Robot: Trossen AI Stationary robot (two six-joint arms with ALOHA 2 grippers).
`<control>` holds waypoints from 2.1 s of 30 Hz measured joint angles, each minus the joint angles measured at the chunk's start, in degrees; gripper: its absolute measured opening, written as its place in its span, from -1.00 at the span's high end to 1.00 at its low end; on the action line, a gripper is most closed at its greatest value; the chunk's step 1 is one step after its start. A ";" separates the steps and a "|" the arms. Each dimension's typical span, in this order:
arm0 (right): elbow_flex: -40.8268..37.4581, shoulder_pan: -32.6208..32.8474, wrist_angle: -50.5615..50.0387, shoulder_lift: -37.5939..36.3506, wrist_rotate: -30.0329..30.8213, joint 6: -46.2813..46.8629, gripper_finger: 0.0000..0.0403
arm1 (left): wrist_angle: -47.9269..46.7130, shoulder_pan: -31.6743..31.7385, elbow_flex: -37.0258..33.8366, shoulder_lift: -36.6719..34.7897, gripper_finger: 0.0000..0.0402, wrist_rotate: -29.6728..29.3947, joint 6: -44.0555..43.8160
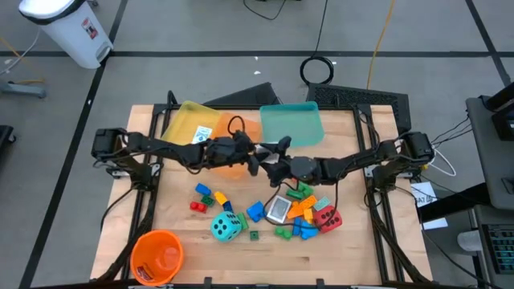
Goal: Pick & Place Toys
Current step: Put the brown deck of cards into the yellow bin, then put the gray deck of cards into the yellow bin
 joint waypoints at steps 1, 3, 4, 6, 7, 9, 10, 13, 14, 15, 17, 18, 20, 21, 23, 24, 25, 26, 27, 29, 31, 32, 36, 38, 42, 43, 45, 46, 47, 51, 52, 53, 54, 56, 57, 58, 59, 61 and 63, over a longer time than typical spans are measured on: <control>0.00 0.23 -0.02 -0.02 0.16 0.18 -0.37 | 0.28 0.07 0.03 -0.09 0.09 1.33 0.62; 0.00 0.65 -0.22 0.00 0.78 1.69 -0.41 | 0.38 0.57 0.12 -0.24 0.43 4.38 2.83; 0.00 0.96 -0.37 0.06 1.67 2.82 -0.44 | 0.06 1.05 0.10 -0.82 0.59 6.52 3.37; 0.04 1.44 -0.93 -0.14 3.84 6.68 -0.50 | -1.58 2.07 -0.07 -2.33 0.68 9.43 6.03; 0.06 1.59 -1.87 -0.40 4.79 8.45 -0.54 | -2.64 2.39 -0.07 -3.59 0.68 9.48 6.71; 0.15 1.92 -5.33 -1.99 4.58 12.11 -0.60 | -6.52 2.93 -0.14 -6.76 0.68 8.97 8.03; 0.17 2.02 -6.79 -2.78 4.52 14.41 -0.62 | -8.41 3.11 -0.14 -8.43 0.68 7.28 8.70; -0.17 2.80 -11.66 -4.42 4.56 19.91 -0.67 | -15.13 3.79 -0.02 -14.71 0.65 -1.67 10.39; -0.55 3.23 -14.30 -5.26 4.11 21.18 -0.67 | -17.90 3.69 0.02 -16.63 0.64 -5.05 10.95; -0.76 3.47 -15.96 -6.15 4.00 22.57 -0.67 | -20.99 3.50 0.13 -18.52 0.64 -7.60 11.45; -0.97 3.71 -16.00 -8.04 4.31 25.34 -0.64 | -29.38 2.62 -0.04 -22.36 0.65 -11.41 11.78; -1.86 3.81 -16.29 -9.44 4.38 26.52 -0.63 | -33.12 2.18 -0.14 -23.80 0.65 -13.40 11.69; -4.01 3.88 -17.68 -11.31 4.53 28.52 -0.60 | -36.85 1.57 -0.60 -26.72 0.65 -17.65 10.41; -4.89 3.93 -17.61 -11.82 4.26 29.23 -0.59 | -38.07 1.49 -1.96 -28.62 0.65 -19.60 9.60; -7.53 3.99 -17.79 -14.40 4.25 30.37 -0.56 | -37.58 1.50 -5.93 -32.23 0.65 -20.79 7.32; -8.54 3.94 -17.27 -15.68 4.38 30.74 -0.55 | -35.70 1.77 -8.41 -34.08 0.65 -20.88 5.94; -9.39 3.72 -15.35 -16.60 4.48 30.97 -0.55 | -34.72 2.07 -11.19 -36.00 0.65 -21.50 4.57; -10.53 3.46 -13.86 -17.64 4.43 30.96 -0.54 | -35.02 2.26 -13.89 -37.80 0.65 -23.31 2.89; -11.83 3.40 -13.32 -18.77 4.43 30.85 -0.53 | -34.40 2.52 -16.76 -39.47 0.65 -25.96 1.18; -13.80 3.14 -11.50 -20.21 4.52 30.38 -0.53 | -32.76 3.05 -21.98 -42.50 0.65 -31.65 -1.66; -15.39 2.78 -8.30 -21.78 4.33 30.31 -0.53 | -29.83 3.65 -26.99 -44.17 0.65 -35.54 -3.69; -16.25 2.66 -7.80 -22.69 4.41 30.32 -0.53 | -27.43 4.18 -29.09 -44.82 0.65 -36.52 -4.66; -18.21 1.87 -6.81 -23.53 4.46 30.42 -0.53 | -20.13 6.68 -35.50 -45.59 0.65 -36.62 -5.97; -18.23 1.85 -5.99 -23.54 4.38 31.16 -0.53 | -19.48 8.02 -37.56 -45.72 0.65 -37.50 -7.05; -18.23 1.93 -6.10 -23.56 4.12 31.29 -0.53 | -19.31 10.11 -39.42 -45.45 0.65 -37.21 -8.81; -18.23 1.93 -6.16 -23.56 4.13 31.27 -0.53 | -19.32 10.53 -39.58 -45.31 0.62 -37.15 -8.87; -18.23 1.85 -6.08 -23.56 4.17 31.29 -0.53 | -19.37 11.18 -39.76 -45.22 0.52 -36.45 -8.88; -18.23 1.72 -6.08 -23.56 4.20 31.28 -0.53 | -19.29 11.51 -39.76 -45.22 0.45 -36.22 -8.90; -18.23 1.62 -6.11 -23.56 4.15 31.24 -0.53 | -19.15 11.89 -39.76 -45.22 0.38 -36.30 -9.28; -18.23 1.56 -6.53 -23.56 4.22 31.31 -0.53 | -19.42 13.40 -39.74 -45.22 0.09 -36.27 -10.47; -18.23 1.56 -6.56 -23.54 4.22 31.31 -0.53 | -19.54 13.88 -39.74 -45.22 0.01 -36.29 -10.44; -18.23 1.56 -6.54 -23.54 4.20 31.31 -0.53 | -19.59 14.29 -39.74 -45.22 -0.06 -36.29 -10.42; -18.23 1.58 -6.52 -23.54 4.20 31.31 -0.53 | -19.86 14.70 -39.74 -45.22 -0.13 -36.25 -10.31; -18.23 1.58 -6.55 -23.54 4.22 31.32 -0.53 | -20.51 15.48 -39.74 -45.19 -0.25 -35.84 -9.80; -18.23 1.58 -6.56 -23.54 4.22 31.34 -0.53 | -20.76 15.73 -39.74 -45.17 -0.31 -35.71 -9.53; -18.23 1.56 -6.56 -23.54 4.22 31.50 -0.53 | -21.00 15.97 -39.74 -45.19 -0.35 -35.38 -9.06; -18.23 1.56 -6.57 -23.54 4.20 31.70 -0.53 | -21.09 16.15 -39.74 -45.19 -0.40 -34.73 -8.07; -18.23 1.58 -6.71 -23.54 4.22 31.75 -0.53 | -21.00 16.20 -39.67 -45.40 -0.46 -33.50 -5.86; -18.23 1.59 -6.84 -23.54 4.22 31.75 -0.53 | -21.06 16.18 -38.76 -46.19 -0.51 -32.41 -4.52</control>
